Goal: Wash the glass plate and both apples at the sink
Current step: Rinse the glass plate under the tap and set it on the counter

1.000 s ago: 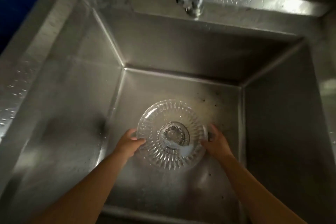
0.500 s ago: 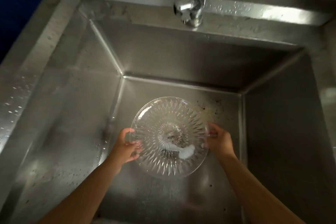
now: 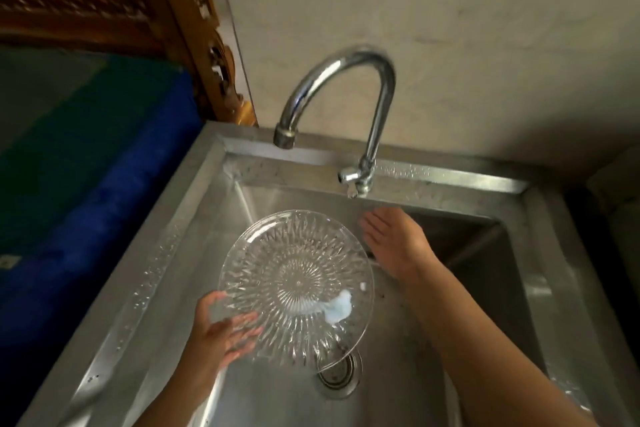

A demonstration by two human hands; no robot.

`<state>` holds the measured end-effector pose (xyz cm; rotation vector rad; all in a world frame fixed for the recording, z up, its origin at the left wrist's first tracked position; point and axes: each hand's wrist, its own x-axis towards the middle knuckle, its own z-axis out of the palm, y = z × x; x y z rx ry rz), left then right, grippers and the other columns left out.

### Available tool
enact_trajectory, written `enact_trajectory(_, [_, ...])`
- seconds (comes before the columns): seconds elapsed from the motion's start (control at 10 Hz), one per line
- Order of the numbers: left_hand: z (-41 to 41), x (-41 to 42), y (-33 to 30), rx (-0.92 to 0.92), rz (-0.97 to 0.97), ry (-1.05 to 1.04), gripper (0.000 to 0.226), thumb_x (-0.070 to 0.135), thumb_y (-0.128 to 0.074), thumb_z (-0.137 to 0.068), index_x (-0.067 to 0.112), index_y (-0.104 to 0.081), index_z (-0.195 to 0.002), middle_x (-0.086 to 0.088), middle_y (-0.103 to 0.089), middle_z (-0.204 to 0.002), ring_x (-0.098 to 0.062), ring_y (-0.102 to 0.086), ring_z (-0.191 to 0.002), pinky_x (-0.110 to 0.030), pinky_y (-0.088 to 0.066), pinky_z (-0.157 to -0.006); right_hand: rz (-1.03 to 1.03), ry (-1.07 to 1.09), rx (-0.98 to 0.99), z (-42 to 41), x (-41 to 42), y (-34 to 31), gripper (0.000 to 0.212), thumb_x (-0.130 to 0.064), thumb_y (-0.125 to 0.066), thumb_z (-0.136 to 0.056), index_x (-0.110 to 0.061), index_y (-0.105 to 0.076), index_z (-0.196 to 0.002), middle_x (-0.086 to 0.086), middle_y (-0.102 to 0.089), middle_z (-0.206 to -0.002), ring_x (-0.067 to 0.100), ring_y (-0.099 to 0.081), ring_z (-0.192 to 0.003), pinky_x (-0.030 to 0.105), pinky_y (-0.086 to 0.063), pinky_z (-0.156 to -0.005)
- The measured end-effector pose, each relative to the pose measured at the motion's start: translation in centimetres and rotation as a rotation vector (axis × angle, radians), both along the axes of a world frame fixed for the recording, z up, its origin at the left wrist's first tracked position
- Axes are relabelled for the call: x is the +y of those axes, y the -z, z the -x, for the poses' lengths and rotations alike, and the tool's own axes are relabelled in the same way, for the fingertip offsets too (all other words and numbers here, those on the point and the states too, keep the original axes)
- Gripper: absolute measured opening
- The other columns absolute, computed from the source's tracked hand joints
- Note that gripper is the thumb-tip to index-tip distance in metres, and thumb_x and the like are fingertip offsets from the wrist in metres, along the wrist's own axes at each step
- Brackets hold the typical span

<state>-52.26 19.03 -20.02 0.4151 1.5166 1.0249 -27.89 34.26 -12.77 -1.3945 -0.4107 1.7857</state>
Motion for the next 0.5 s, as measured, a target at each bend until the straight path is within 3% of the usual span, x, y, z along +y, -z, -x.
enact_trajectory(0.1, [0.2, 0.2, -1.7, 0.021, -0.020, -0.004, 0.033, 0.001, -0.051, -0.088, 0.032, -0.047, -0.101, -0.015, -0.072, -0.099, -0.029, -0.074, -0.079, -0.034, -0.054, -0.064, 0.124, 0.073, 0.282, 1.7, 1.9, -3.8, 0.054, -0.016, -0.031, -0.098, 0.004, -0.015, -0.146, 0.020, -0.020, -0.155, 0.030, -0.025, -0.143, 0.037, -0.021, -0.119])
enact_trajectory(0.2, [0.1, 0.4, -2.5, 0.045, -0.028, 0.010, 0.034, 0.001, -0.050, -0.089, 0.028, -0.044, -0.109, -0.015, -0.072, -0.100, -0.029, -0.074, -0.079, -0.034, -0.055, -0.062, 0.174, 0.120, 0.305, 2.4, 2.9, -4.9, 0.053, -0.010, -0.029, -0.097, 0.006, -0.015, -0.145, 0.022, -0.020, -0.155, 0.031, -0.026, -0.142, 0.036, -0.022, -0.118])
enact_trajectory(0.3, [0.1, 0.8, -3.3, 0.036, -0.041, 0.006, 0.039, 0.001, -0.053, -0.088, 0.025, -0.042, -0.115, -0.016, -0.072, -0.102, -0.030, -0.074, -0.080, -0.030, -0.057, -0.058, 0.225, 0.208, 0.288, 3.9, 4.9, -7.7, 0.046, -0.007, -0.026, -0.097, -0.001, -0.030, -0.142, 0.021, -0.031, -0.150, 0.029, -0.036, -0.137, 0.028, -0.032, -0.113])
enact_trajectory(0.4, [-0.1, 1.1, -3.3, 0.028, -0.053, 0.011, 0.037, 0.003, -0.054, -0.088, 0.028, -0.043, -0.113, -0.015, -0.071, -0.103, -0.030, -0.074, -0.083, -0.028, -0.057, -0.058, 0.255, 0.473, 0.268, 4.2, 6.2, -8.1, 0.035, -0.012, -0.029, -0.098, -0.007, -0.044, -0.129, 0.016, -0.049, -0.131, 0.028, -0.051, -0.119, 0.025, -0.048, -0.096])
enact_trajectory(0.5, [-0.5, 0.8, -2.9, 0.012, -0.058, 0.042, 0.036, 0.008, -0.057, -0.087, 0.031, -0.043, -0.111, -0.014, -0.072, -0.105, -0.032, -0.073, -0.087, -0.030, -0.057, -0.062, -0.070, -0.394, -0.674, 1.5, 1.2, -3.8, 0.041, -0.031, -0.041, -0.095, -0.009, -0.044, -0.130, 0.005, -0.044, -0.136, 0.024, -0.051, -0.117, 0.035, -0.045, -0.097])
